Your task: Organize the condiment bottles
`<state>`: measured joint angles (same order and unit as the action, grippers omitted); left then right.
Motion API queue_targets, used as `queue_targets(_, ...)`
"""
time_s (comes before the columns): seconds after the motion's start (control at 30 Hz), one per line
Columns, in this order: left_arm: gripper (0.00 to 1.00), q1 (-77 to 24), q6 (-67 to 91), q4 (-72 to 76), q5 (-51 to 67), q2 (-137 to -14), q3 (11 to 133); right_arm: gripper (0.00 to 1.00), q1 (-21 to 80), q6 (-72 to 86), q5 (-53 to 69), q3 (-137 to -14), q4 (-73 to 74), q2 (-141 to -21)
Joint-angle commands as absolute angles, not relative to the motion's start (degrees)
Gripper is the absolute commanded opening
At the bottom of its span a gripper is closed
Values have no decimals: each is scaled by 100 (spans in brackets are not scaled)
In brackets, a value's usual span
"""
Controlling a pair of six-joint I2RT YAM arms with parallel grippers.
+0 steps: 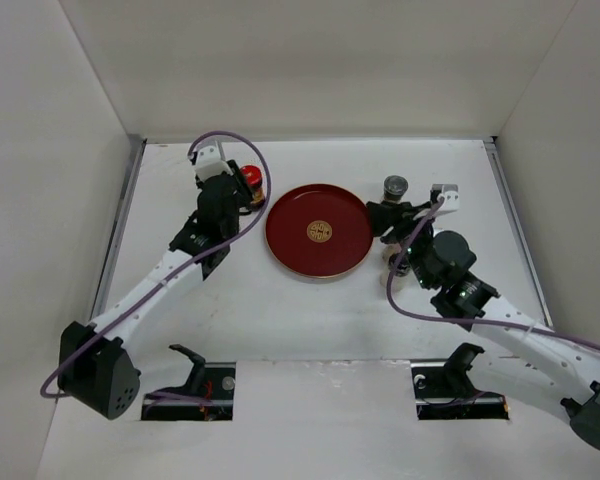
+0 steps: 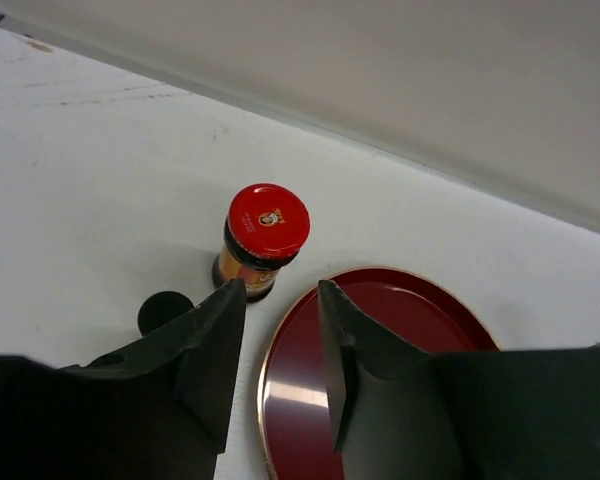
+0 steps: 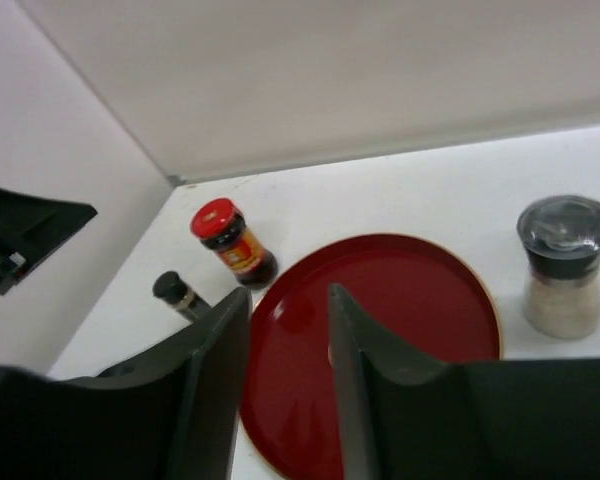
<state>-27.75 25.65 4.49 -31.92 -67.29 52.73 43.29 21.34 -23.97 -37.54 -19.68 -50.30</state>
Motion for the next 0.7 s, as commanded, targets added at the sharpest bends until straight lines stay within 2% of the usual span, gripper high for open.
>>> queue_targets(0.0, 38, -2738, 2347, 397, -2681, -7126, 5852, 60, 4258, 2390, -2715, -3684, -2108, -5080)
queue_targets(0.03, 49, -2738, 2329, 326, -2681, -7258, 5932, 71, 4276, 2434, -2751, -3587, -2188, -5071)
queue_targets(0.1, 73, -2659, 2312, 281, -2733, -7505, 6038, 80, 4284, 2513, -2795, -3420, -2311, -5097)
queue_targets(0.13, 81, -2606, 2320, 299, -2803, -7602, 6047, 83, 4293, 2566, -2812, -3367, -2355, -5159)
queue_targets(0.2, 88, -2501, 2303, 334, -2830, -7821, 6134, 87, 4363, 2566, -2760, -3314, -2364, -5308)
queue_targets(0.43, 93, -2360, 1987, 97, -2628, -8814, 6767, 91, 4513, 2531, -2663, -3217, -2592, -5494)
queue_targets(0.67, 95, -2263, 1802, 88, -2637, -9527, 7189, 92, 4539, 2470, -2593, -3243, -2690, -5625)
